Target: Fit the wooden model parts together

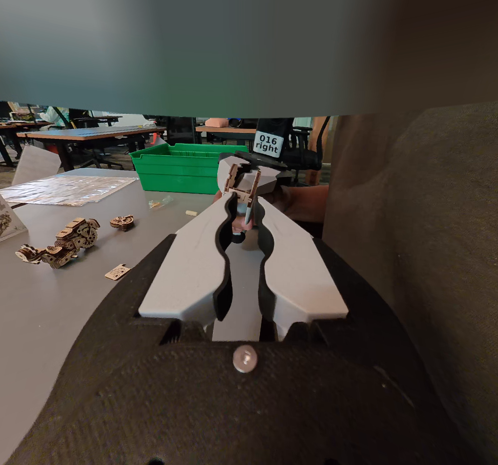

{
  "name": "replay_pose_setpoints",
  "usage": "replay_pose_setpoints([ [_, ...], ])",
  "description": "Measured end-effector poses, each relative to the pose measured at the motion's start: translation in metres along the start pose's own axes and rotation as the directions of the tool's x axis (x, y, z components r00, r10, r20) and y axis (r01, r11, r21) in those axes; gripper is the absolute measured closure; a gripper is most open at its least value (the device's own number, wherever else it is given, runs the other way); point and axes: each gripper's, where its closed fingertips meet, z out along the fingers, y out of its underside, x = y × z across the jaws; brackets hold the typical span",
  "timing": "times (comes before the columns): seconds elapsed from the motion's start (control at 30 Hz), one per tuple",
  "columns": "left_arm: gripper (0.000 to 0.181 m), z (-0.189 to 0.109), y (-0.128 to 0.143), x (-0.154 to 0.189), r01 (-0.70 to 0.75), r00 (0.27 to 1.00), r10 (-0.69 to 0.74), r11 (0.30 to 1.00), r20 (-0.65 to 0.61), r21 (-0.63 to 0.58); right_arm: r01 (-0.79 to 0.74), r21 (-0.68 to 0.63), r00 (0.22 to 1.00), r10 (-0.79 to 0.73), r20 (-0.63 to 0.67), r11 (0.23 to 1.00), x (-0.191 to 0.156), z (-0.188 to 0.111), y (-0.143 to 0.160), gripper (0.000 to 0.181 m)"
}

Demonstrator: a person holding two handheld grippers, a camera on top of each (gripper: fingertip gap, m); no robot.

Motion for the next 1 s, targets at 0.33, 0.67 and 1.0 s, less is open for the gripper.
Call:
replay_pose_setpoints([
  [0.33,0.172,0.000,0.002,0.005,0.016,0.999,-0.016,1.000,-0.038,-0.005,-0.010,-0.026,0.999,0.011,0.041,1.000,-0.006,-0.002,0.001,0.180],
  [0.67,0.181,-0.001,0.000,0.006,0.055,0.997,-0.055,0.998,-0.056,0.002,0.024,-0.079,0.993,-0.014,0.121,0.997,-0.021,-0.004,0.007,0.180],
  [1.0,0.153,-0.002,0.009,0.004,0.056,0.994,-0.060,0.998,-0.095,-0.038,0.024,-0.045,0.996,-0.020,0.092,0.999,-0.014,-0.009,0.002,0.180],
])
